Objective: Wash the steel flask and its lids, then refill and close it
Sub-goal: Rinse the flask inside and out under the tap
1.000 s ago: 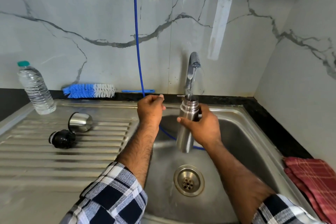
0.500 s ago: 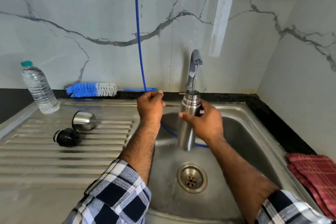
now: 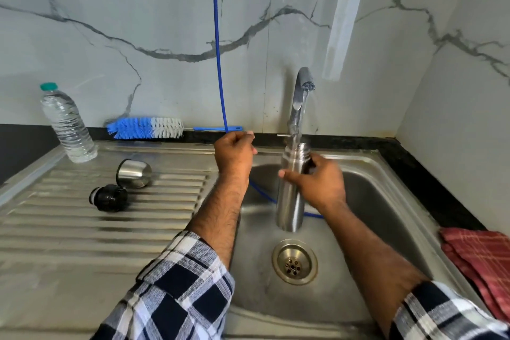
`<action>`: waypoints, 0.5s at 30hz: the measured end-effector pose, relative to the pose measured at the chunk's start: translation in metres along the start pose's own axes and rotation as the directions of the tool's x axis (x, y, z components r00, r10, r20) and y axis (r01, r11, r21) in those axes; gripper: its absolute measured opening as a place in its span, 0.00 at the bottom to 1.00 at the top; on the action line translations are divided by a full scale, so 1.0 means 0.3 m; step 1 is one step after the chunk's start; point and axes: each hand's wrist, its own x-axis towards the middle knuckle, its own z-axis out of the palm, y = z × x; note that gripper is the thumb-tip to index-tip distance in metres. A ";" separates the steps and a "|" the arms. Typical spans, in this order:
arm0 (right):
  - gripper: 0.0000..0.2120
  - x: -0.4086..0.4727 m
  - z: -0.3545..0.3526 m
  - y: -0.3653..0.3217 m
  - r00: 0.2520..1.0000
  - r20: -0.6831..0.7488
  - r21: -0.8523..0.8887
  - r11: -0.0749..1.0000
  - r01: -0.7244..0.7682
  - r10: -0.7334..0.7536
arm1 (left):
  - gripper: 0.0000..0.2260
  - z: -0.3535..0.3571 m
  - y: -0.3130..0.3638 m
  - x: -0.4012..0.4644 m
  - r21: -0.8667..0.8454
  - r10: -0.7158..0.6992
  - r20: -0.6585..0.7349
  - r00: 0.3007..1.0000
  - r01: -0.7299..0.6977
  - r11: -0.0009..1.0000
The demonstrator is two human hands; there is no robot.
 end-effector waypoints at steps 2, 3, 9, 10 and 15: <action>0.18 -0.008 0.007 0.007 0.998 0.049 -0.069 0.997 -0.046 0.049 | 0.05 0.004 0.001 -0.009 -0.002 -0.012 0.012 1.000 0.012 1.000; 0.19 -0.006 0.006 0.001 0.999 0.022 -0.051 0.998 -0.031 0.032 | 0.05 0.005 0.001 -0.010 0.000 -0.012 0.014 1.000 0.012 1.000; 0.17 -0.020 0.011 0.009 0.990 0.099 -0.117 0.990 -0.084 0.095 | 0.05 0.009 -0.001 -0.010 -0.004 -0.011 0.030 0.999 0.011 1.000; 0.17 -0.021 0.007 0.007 0.991 0.101 -0.141 0.987 -0.072 0.087 | 0.06 0.006 -0.001 -0.012 -0.003 -0.010 0.035 0.999 0.010 1.000; 0.18 0.005 -0.061 -0.009 0.952 0.204 0.028 0.971 -0.238 0.227 | 0.05 -0.001 -0.007 -0.001 -0.004 -0.019 0.038 0.999 0.019 1.000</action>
